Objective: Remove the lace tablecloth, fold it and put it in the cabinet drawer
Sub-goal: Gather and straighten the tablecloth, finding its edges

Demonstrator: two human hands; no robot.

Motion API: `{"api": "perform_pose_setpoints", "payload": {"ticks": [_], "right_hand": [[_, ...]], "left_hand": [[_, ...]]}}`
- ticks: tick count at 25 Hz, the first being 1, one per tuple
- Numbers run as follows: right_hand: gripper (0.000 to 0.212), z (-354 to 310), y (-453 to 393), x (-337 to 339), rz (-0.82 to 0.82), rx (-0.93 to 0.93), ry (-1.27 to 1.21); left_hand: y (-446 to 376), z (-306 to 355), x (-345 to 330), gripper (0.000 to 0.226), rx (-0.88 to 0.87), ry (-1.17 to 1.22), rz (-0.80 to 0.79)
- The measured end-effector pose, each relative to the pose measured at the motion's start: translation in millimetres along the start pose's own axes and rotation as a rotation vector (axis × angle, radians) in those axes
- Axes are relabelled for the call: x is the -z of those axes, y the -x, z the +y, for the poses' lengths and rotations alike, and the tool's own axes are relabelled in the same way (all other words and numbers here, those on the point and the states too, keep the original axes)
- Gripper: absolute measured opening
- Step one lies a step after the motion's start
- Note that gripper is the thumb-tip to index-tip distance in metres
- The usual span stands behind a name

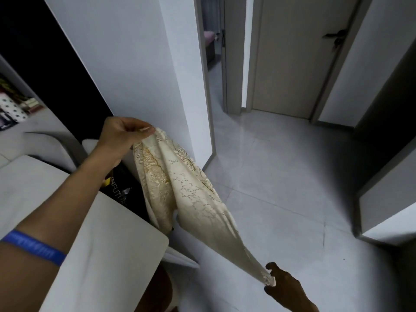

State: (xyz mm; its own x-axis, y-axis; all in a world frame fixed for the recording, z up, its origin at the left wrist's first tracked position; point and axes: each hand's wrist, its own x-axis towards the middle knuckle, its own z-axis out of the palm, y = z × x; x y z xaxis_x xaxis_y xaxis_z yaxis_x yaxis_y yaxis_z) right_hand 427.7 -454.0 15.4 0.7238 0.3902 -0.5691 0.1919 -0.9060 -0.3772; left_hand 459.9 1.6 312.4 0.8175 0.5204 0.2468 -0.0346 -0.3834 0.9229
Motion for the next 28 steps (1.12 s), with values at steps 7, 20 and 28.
{"api": "perform_pose_setpoints", "payload": {"ticks": [7, 20, 28], "right_hand": [[0.091, -91, -39, 34, 0.147, 0.161, -0.214], [0.018, -40, -35, 48, 0.477, -0.218, -0.484], [0.024, -18, -55, 172, 0.677, -0.217, -0.387]], "left_hand": [[-4, 82, 11, 0.028, -0.254, 0.0, 0.018], [11, 11, 61, 0.028, -0.065, -0.113, 0.205], [40, -100, 66, 0.013, 0.205, -0.201, 0.24]]}}
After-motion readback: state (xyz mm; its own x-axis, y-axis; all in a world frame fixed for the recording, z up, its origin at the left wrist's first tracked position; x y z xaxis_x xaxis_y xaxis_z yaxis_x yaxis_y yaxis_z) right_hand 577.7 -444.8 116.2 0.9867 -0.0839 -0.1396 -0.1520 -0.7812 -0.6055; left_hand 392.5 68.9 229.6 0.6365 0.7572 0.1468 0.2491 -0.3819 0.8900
